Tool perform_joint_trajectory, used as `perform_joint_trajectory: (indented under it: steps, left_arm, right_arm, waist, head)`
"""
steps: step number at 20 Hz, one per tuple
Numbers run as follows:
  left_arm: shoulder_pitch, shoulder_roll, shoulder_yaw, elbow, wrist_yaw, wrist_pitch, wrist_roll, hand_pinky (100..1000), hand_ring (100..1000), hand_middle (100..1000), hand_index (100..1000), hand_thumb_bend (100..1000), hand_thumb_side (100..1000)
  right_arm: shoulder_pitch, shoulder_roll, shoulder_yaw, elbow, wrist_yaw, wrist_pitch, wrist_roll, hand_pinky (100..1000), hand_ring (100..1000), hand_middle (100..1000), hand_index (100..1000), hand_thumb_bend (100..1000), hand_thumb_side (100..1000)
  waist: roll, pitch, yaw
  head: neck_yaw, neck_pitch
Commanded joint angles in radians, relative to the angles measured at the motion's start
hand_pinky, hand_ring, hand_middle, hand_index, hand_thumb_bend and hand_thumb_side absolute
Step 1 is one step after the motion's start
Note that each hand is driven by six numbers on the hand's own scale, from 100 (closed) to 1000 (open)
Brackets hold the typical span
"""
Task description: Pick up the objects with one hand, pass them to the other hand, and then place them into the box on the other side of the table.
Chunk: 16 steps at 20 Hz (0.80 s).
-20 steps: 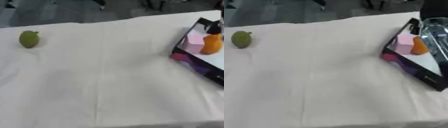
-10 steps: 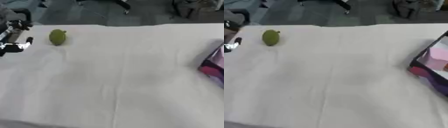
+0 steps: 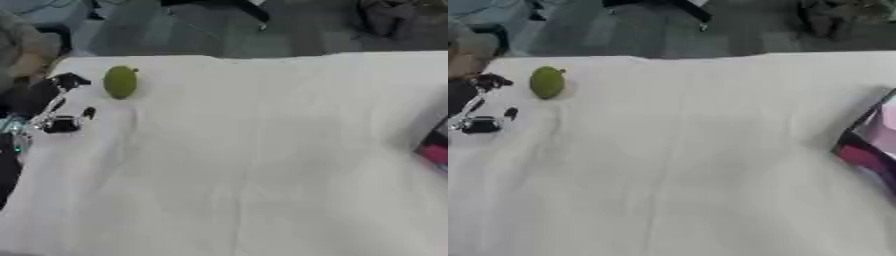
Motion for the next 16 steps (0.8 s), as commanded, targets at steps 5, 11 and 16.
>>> perform_joint_trajectory:
  steps: [5,11,16]
  left_arm:
    - [-0.006,0.1,-0.027,0.119,0.168,-0.079,0.21,734,695,720,813,100,222]
    - [-0.035,0.124,-0.021,0.085,0.38,-0.198,0.101,724,677,698,794,100,461]
    - [-0.049,0.141,-0.011,0.047,0.501,-0.211,-0.068,732,691,717,806,100,555]
  right_arm:
    - [-0.018,0.012,-0.007,-0.018,-0.013,0.07,-0.053,877,896,865,1000,600,321]
    - [0.006,0.015,-0.011,-0.018,-0.015,0.106,-0.068,875,895,863,1000,597,327]
    - [0.009,0.027,-0.002,-0.018,-0.024,0.116,-0.075,874,893,861,1000,593,333]
  waist:
    - [0.009,0.018,-0.036]
    - [0.005,0.012,-0.025]
    - [0.006,0.008,-0.041]
  head:
    - [0.018,-0.044]
    - [0.021,-0.03]
    - [0.038,-0.039]
